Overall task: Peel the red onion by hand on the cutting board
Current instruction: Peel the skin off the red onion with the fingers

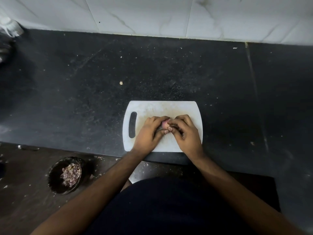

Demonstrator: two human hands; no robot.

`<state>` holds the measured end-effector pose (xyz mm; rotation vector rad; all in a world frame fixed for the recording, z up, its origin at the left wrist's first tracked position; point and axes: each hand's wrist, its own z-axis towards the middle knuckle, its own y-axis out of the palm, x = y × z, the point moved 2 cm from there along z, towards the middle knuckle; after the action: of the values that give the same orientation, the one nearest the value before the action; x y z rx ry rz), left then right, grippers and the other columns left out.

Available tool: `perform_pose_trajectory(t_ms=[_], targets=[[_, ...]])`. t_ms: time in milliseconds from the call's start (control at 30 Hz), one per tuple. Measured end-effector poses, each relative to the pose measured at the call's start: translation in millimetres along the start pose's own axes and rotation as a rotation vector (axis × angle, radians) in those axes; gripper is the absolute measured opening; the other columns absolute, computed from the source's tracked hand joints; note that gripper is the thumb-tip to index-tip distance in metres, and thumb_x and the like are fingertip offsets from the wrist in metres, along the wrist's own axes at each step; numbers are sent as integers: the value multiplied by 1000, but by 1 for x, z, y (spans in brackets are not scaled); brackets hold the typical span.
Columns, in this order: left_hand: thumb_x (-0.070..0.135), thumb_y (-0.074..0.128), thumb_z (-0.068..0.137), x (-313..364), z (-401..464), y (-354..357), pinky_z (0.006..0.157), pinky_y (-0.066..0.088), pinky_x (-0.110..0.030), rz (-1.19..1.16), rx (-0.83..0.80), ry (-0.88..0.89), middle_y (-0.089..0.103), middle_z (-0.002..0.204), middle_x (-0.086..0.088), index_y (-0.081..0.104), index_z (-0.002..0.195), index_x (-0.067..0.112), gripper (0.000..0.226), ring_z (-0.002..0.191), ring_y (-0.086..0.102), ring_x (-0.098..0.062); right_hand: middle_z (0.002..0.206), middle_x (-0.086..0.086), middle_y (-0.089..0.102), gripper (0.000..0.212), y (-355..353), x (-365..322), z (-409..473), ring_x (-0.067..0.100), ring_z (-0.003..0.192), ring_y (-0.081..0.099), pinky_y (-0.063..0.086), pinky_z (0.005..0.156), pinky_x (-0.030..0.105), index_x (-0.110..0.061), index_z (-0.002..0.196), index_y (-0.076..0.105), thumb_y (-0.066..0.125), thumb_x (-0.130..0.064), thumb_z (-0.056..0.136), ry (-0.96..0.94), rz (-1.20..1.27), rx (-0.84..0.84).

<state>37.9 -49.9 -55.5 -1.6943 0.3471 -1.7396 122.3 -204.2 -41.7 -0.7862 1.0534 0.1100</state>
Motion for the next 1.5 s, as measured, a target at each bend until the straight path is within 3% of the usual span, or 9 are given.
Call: perform_pose_trajectory(t_ms=[100, 233, 367, 667, 833, 967, 1267, 1400, 1500], targets=[[38, 59, 101, -2, -3, 1, 97, 33, -12, 29, -21, -2, 56, 118, 2, 55, 144, 22, 46, 108, 45, -11, 107, -8, 61, 15, 1, 0, -1, 7, 98, 64, 54, 84, 22, -13, 111, 73, 70, -11, 97, 13, -14, 27], [44, 60, 98, -1, -2, -2, 94, 37, -22, 33, -7, -27, 51, 113, 1, 56, 140, 22, 47, 105, 43, -14, 100, -12, 71, 8, 3, 3, 0, 9, 96, 69, 58, 83, 32, -16, 103, 72, 72, -14, 95, 128, 34, 72], [46, 72, 89, 2, 1, -4, 87, 38, -18, 3, -7, -21, 53, 112, 2, 58, 121, 15, 47, 103, 44, -13, 96, -6, 74, 6, 1, 6, 4, 8, 92, 70, 57, 83, 27, -11, 99, 74, 74, -9, 93, 235, 116, 71], [44, 75, 87, 2, 2, -5, 85, 47, -34, -55, -51, 12, 63, 113, 2, 56, 115, 13, 46, 100, 49, -10, 99, -9, 69, 13, 3, 1, 4, 15, 90, 70, 59, 81, 38, -23, 100, 73, 76, -14, 91, 203, 141, 20], [42, 79, 86, 2, 2, -3, 83, 47, -32, -69, -56, 2, 65, 113, 3, 54, 110, 16, 43, 99, 53, -12, 95, -8, 70, 10, -2, 4, 6, 9, 90, 68, 55, 78, 25, -12, 99, 77, 75, -7, 91, 159, 72, -10], [34, 81, 87, -1, 2, -5, 82, 51, -41, -155, -21, -49, 65, 110, 6, 50, 105, 23, 38, 99, 57, -15, 96, -6, 67, 11, 2, 6, 0, 12, 89, 65, 54, 77, 29, -11, 100, 75, 72, -5, 91, 58, -101, -73], [43, 85, 79, 4, 2, -6, 94, 48, -30, -105, -31, -48, 61, 116, 11, 57, 130, 27, 61, 108, 56, -11, 83, -7, 63, 9, -3, 15, 0, 10, 68, 60, 55, 65, 32, -13, 100, 61, 55, -7, 103, 293, 62, 159], [42, 88, 75, 2, 4, -5, 90, 48, -28, -95, -38, -69, 62, 112, 8, 63, 120, 21, 55, 103, 55, -9, 108, -3, 64, 17, 0, 8, 0, 12, 94, 63, 56, 82, 34, -14, 119, 61, 57, -21, 104, 165, 28, 73], [35, 92, 71, 0, 4, -5, 86, 48, -25, -137, -30, -109, 65, 111, 7, 58, 113, 22, 55, 103, 57, -7, 108, -7, 62, 26, 9, 3, 0, 11, 101, 58, 51, 76, 32, -19, 116, 59, 62, -39, 98, 92, -196, -110]])
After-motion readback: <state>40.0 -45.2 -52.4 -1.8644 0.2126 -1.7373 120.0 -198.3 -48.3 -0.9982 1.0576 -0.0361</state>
